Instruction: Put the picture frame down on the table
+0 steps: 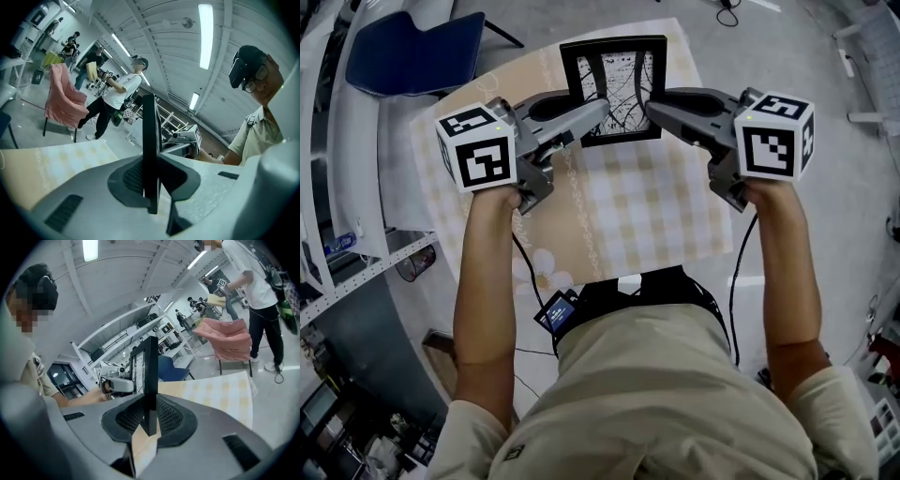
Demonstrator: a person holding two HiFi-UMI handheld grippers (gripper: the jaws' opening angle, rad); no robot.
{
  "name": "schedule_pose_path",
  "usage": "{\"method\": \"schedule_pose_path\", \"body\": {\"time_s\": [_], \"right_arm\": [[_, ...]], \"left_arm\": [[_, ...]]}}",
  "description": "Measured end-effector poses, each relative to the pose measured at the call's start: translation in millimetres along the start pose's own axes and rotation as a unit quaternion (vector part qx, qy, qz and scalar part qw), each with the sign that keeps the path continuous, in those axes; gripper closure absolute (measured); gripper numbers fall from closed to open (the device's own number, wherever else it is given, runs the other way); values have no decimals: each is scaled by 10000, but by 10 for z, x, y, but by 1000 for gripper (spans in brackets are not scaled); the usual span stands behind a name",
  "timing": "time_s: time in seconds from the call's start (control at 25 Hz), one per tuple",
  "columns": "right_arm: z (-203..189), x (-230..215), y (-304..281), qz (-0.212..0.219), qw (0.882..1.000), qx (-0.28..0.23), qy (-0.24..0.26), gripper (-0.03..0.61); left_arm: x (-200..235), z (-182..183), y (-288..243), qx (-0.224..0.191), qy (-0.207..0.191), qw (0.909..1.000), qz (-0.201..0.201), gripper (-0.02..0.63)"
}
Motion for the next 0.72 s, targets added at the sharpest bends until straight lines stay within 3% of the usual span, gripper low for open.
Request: {"method": "schedule_pose_path", "body": {"time_s": [0.12,0.32,0.72], "right_arm": [[-34,-140,-27,-8,9999,56,-96,509],[-130,-777,-293,195,9995,104,-239,509],[-255,-1213,-542,212,9974,356,-584,509]], "left_arm": [[104,-20,-91,81,52,9999,64,555],[660,-114,-372,211,185,9991,330,554],[1131,-284,-556,385,569,9968,408,546]]}}
Point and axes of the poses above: the fingertips, and each gripper's own axes: y backward along the fingers, x to its left, z out of its top, the point moved 5 cm from there along y, backward along the fingers, and after that the axes turned 7 degrees about x, right-handed, at the moved point
